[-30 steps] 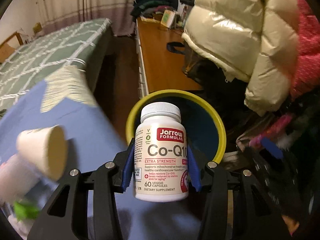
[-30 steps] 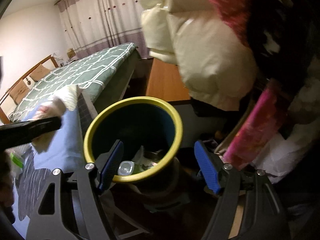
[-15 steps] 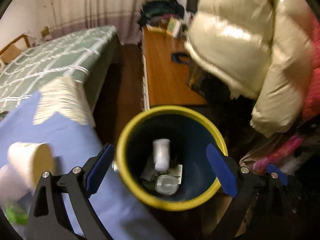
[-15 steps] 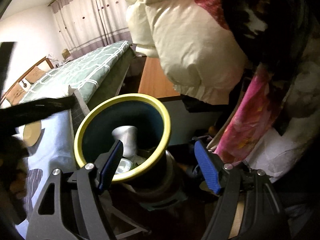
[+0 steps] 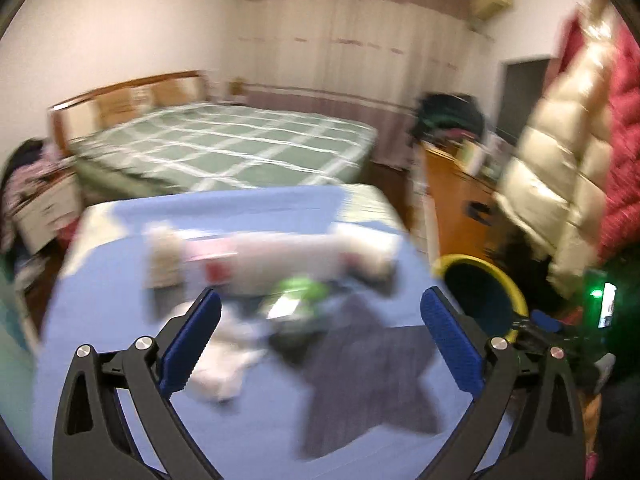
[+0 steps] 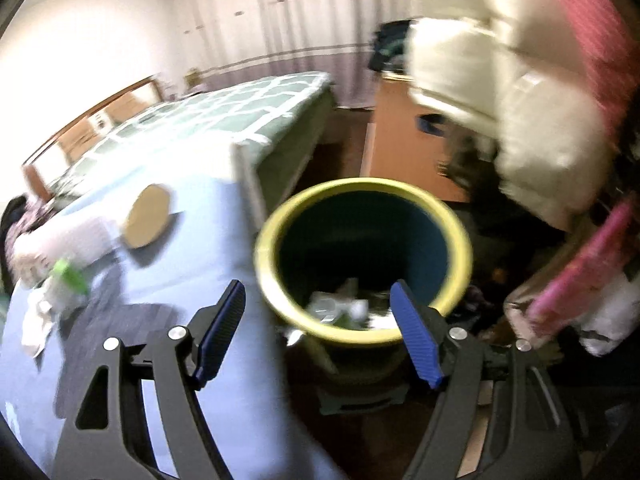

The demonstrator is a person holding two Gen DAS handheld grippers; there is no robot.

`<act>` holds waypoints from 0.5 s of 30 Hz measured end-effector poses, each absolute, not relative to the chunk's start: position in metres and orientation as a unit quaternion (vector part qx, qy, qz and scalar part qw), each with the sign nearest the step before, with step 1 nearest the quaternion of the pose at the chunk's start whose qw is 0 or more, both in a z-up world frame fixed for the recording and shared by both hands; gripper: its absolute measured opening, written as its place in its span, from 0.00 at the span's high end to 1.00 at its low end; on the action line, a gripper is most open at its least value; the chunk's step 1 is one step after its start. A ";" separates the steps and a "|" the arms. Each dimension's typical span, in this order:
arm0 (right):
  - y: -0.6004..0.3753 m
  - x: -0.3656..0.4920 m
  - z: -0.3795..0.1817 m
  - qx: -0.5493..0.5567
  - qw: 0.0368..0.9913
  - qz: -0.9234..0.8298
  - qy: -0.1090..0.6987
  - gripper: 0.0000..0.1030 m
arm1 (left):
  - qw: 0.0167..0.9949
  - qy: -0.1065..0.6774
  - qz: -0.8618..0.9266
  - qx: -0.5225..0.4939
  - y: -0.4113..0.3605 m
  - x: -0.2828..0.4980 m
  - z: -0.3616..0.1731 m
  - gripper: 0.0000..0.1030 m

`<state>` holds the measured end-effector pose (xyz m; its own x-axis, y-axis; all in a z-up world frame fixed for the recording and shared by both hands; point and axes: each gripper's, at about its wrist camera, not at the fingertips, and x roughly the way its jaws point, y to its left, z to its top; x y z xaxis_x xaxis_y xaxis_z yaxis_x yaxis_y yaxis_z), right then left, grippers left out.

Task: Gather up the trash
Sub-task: 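Move the right gripper to the white tissue and grasp it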

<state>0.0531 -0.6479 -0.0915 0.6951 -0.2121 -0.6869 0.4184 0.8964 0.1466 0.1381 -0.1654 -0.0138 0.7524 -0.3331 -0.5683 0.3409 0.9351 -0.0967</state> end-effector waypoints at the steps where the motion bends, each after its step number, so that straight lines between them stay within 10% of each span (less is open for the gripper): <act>1: -0.638 0.058 -0.090 0.144 0.911 -0.161 0.351 0.31 | 0.940 0.300 -0.162 0.001 -0.146 0.134 -0.012 0.05; 15: -0.406 0.132 -0.074 0.030 0.924 0.077 0.373 0.31 | 0.953 0.294 -0.026 -0.070 0.046 0.099 -0.022 0.05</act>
